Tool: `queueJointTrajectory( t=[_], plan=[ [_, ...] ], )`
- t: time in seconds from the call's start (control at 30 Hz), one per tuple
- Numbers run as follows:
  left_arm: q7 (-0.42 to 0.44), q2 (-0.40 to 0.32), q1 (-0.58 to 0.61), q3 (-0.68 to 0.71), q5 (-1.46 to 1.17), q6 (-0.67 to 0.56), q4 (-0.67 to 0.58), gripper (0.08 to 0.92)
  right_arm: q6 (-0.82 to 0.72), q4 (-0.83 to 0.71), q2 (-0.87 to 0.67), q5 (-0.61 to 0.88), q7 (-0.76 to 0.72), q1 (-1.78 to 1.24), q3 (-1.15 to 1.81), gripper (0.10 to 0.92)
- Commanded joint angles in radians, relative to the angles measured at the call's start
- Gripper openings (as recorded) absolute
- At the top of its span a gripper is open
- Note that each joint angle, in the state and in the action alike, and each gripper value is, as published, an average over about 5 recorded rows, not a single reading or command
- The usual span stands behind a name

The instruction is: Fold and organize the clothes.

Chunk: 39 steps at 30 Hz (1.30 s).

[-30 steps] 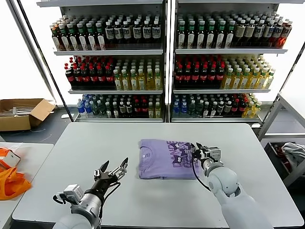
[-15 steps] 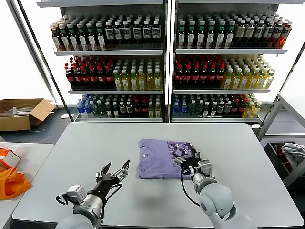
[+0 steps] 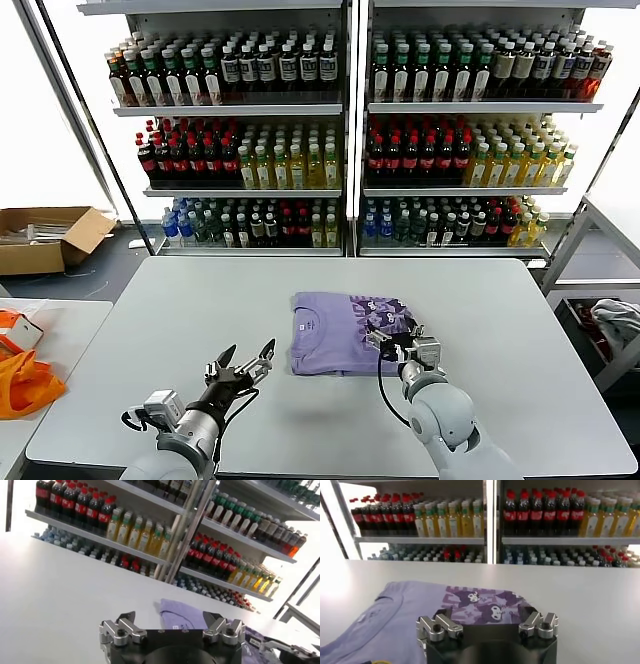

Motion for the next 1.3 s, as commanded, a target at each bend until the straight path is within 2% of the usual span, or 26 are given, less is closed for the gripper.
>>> queueJointTrajectory(
  t=[0.03, 0.27, 0.6, 0.7, 1.07, 1.3],
  plan=[
    [0.002, 0.003, 0.001, -0.002, -0.002, 0.000, 0.001, 0.823, 0.011, -0.122, 0.051, 0.050, 0.018, 0.015, 0.010, 0.823],
    [0.002, 0.001, 0.002, -0.001, -0.002, 0.003, -0.004, 0.823, 0.015, -0.081, 0.046, 0.068, 0.009, -0.010, 0.013, 0.823],
    [0.004, -0.009, 0.011, 0.000, -0.002, 0.002, -0.002, 0.823, 0.011, 0.254, -0.022, 0.006, -0.003, -0.113, 0.002, 0.823],
    [0.003, -0.016, 0.013, 0.002, 0.000, 0.003, -0.005, 0.823, -0.012, 0.299, -0.043, -0.050, 0.021, -0.162, -0.048, 0.823],
    [0.006, -0.019, 0.047, -0.019, -0.001, -0.002, -0.030, 0.822, -0.060, 0.274, -0.021, -0.084, 0.203, -0.233, -0.147, 0.823],
    [0.007, -0.019, 0.061, -0.026, 0.000, -0.003, -0.041, 0.823, -0.060, 0.242, -0.010, -0.081, 0.260, -0.225, -0.140, 0.823]
  ],
)
